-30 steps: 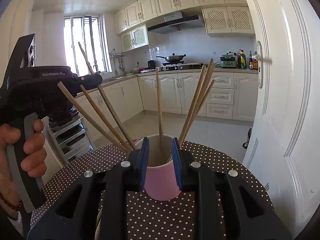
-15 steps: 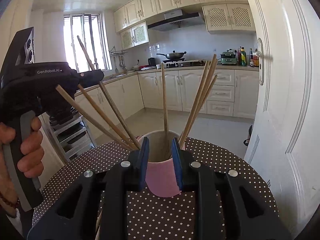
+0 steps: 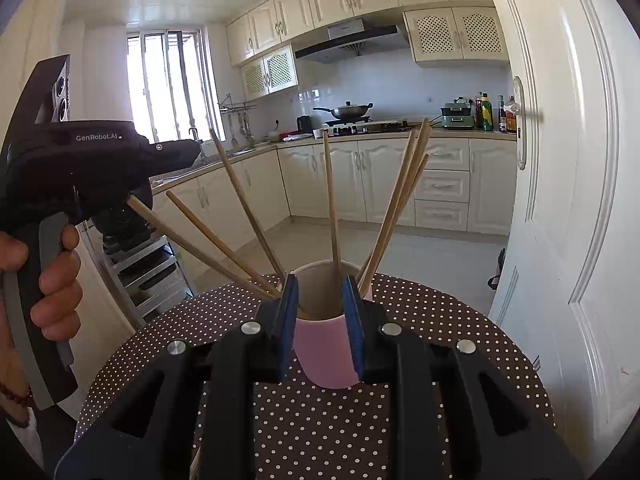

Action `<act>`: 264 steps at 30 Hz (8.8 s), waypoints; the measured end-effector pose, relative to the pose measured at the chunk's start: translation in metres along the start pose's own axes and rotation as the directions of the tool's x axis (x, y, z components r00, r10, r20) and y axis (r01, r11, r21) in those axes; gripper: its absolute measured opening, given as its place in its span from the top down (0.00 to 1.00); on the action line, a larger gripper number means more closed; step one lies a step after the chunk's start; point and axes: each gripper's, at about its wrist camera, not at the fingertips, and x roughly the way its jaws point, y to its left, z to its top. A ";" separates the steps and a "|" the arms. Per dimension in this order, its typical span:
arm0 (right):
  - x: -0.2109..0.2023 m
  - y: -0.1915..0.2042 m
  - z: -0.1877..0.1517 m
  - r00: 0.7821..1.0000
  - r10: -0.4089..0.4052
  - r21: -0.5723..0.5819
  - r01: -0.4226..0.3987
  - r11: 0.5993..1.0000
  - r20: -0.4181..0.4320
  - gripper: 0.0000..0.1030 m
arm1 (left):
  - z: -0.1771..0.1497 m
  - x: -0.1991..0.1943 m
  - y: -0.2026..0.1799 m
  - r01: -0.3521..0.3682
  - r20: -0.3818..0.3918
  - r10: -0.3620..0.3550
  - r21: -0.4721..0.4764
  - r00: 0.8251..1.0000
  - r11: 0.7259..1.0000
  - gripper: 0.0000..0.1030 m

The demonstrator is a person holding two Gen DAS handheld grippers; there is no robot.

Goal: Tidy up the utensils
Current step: 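Lower the left chopstick into the pink cup and open the left gripper, then move both open tools back toward the last loose chopsticks on the table, then close the right gripper on one chopstick while the left gripper closes on another, then lift the left chopstick over the pink cup while the right tool carries its chopstick there, then lower the right chopstick into the pink cup and open the right gripper, then lower the left chopstick into the pink cup and open the left gripper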

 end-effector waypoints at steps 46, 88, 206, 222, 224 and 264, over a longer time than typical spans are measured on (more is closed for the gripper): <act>0.025 0.082 -0.091 0.873 0.015 -0.029 -0.034 0.999 -0.487 0.70 | -0.129 -0.069 0.075 -0.212 -0.371 0.237 0.108 0.898 0.971 0.93; 0.061 0.045 -0.099 0.800 0.050 0.074 -0.007 0.997 -0.599 0.96 | -0.182 0.002 0.047 -0.157 -0.561 0.220 0.158 0.798 0.975 0.42; 0.015 0.015 0.031 0.979 -0.123 -0.057 0.134 0.989 0.166 0.96 | -0.010 -0.078 -0.011 -0.074 -0.010 0.077 0.153 0.997 0.985 0.94; 0.021 0.006 0.009 0.992 -0.119 -0.018 0.120 0.993 0.049 0.93 | -0.013 -0.095 -0.039 -0.010 0.029 0.005 0.169 1.000 0.986 0.94; 0.014 0.004 0.008 0.992 -0.113 0.001 0.113 0.994 0.053 0.89 | -0.013 -0.098 -0.043 0.001 0.037 -0.007 0.173 0.999 0.985 0.94; -0.011 -0.023 -0.021 0.998 -0.070 0.061 0.069 0.996 0.008 0.84 | -0.018 -0.039 -0.110 -0.130 0.384 0.014 0.278 0.923 0.952 0.94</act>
